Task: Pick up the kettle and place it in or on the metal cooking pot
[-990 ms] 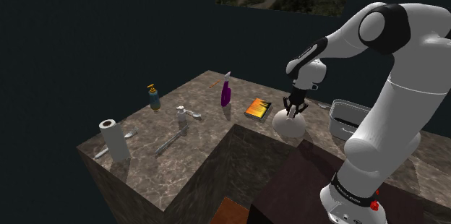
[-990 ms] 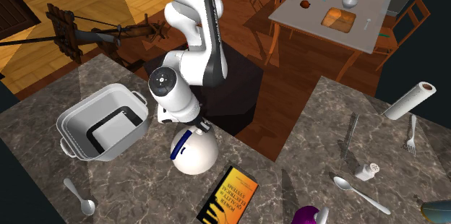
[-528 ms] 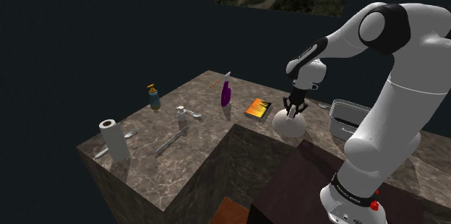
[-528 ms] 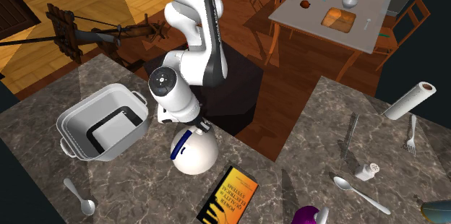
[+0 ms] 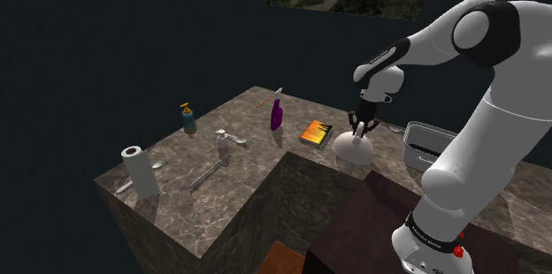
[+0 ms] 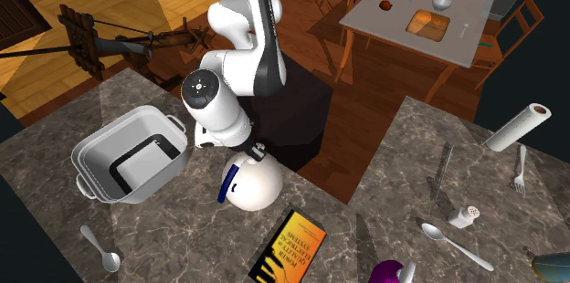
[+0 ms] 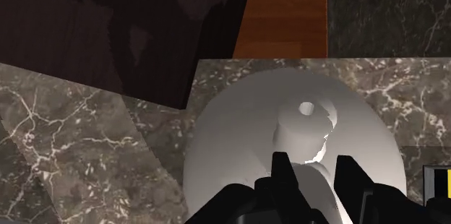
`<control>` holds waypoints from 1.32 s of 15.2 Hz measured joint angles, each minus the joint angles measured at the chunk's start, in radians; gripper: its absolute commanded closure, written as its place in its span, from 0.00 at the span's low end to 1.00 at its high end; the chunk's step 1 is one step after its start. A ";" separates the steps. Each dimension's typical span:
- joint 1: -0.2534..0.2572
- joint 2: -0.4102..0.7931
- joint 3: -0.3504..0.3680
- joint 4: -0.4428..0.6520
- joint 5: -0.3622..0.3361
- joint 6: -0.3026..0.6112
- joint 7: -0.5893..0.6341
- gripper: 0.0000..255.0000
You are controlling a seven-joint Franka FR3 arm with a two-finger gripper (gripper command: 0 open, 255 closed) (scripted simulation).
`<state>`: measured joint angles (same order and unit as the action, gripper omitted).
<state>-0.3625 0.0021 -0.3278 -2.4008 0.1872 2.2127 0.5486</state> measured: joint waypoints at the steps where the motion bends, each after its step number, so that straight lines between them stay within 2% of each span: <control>1: 0.000 -0.008 0.000 0.003 -0.004 -0.009 0.004 1.00; 20: -0.006 -0.168 0.008 0.118 -0.081 -0.269 0.090 1.00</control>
<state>-0.3684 -0.1654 -0.3199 -2.2830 0.1063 1.9441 0.6382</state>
